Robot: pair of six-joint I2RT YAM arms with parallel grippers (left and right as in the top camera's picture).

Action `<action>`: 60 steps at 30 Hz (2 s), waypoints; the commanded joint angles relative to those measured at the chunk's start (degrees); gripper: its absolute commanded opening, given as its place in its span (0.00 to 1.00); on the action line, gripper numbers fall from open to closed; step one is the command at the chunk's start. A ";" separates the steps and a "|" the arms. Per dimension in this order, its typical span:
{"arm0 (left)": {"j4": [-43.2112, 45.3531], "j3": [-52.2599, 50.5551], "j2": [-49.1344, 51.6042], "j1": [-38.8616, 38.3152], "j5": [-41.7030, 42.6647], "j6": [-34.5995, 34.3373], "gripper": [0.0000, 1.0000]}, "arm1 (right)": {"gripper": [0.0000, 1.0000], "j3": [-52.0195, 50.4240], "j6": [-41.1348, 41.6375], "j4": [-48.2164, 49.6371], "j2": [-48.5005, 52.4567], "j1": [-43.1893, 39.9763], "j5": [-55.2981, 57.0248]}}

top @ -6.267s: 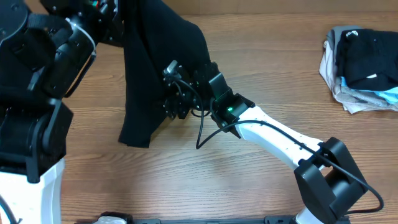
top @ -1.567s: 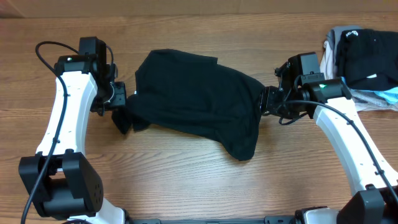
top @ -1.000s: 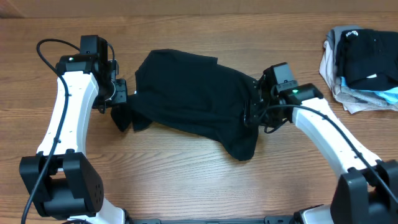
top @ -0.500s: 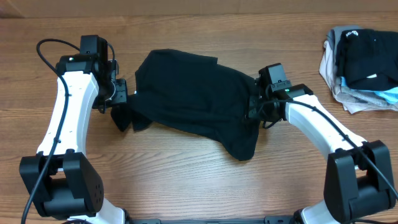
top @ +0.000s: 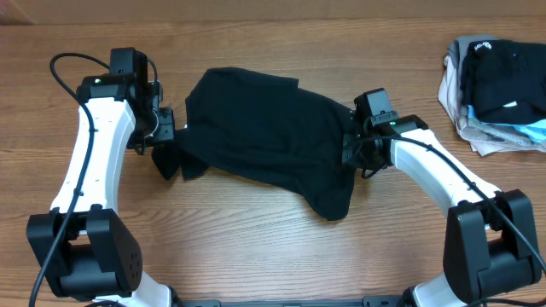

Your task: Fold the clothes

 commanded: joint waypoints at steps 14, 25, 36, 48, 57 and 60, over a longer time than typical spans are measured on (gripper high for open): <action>1.09 -0.24 -0.35 -0.15 -0.76 -1.20 0.04 | 0.30 -0.24 2.43 -4.02 0.07 -2.97 5.31; 1.29 -0.24 -0.35 -0.15 -0.76 -1.20 0.04 | 0.30 9.49 -4.39 -6.58 -0.81 -2.14 -1.20; 1.49 -0.24 -0.35 -0.15 -0.76 -1.20 0.04 | 0.32 8.68 -6.10 -6.69 -0.31 2.62 -0.87; 1.44 -0.24 -0.35 -0.15 -0.76 -1.20 0.04 | 0.33 7.08 -6.10 -6.25 3.85 2.73 3.65; 1.20 -0.24 -0.35 -0.15 -0.76 -1.20 0.04 | 0.37 5.55 -6.08 -5.55 4.39 2.64 4.33; 1.22 -0.24 -0.35 -0.15 -0.76 -1.20 0.04 | 0.37 5.31 -6.08 -5.92 4.39 2.49 4.31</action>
